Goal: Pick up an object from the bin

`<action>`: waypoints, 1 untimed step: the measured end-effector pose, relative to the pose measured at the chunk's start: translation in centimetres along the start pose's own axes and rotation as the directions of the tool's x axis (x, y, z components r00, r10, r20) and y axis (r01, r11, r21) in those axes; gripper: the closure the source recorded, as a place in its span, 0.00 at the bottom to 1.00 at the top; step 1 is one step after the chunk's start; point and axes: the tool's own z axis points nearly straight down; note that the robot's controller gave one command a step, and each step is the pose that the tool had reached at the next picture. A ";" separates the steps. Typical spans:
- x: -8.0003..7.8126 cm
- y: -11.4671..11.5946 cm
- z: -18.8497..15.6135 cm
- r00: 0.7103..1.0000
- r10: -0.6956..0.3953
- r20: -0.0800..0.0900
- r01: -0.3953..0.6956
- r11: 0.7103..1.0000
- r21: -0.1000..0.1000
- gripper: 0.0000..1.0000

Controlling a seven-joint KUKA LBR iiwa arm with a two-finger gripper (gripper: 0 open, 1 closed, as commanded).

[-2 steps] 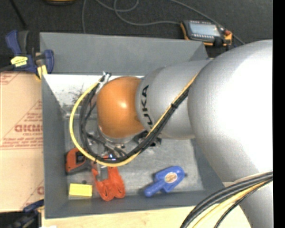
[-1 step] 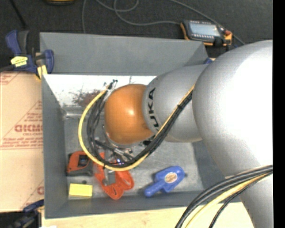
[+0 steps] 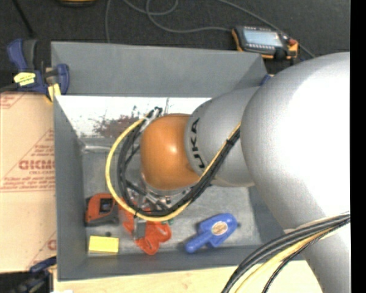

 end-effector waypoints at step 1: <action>0.0 0.0 0.0 1.000 0.000 0.000 0.000 1.000 0.000 1.00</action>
Offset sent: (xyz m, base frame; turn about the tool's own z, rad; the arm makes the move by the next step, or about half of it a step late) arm -0.0220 -0.0082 0.0361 -0.0413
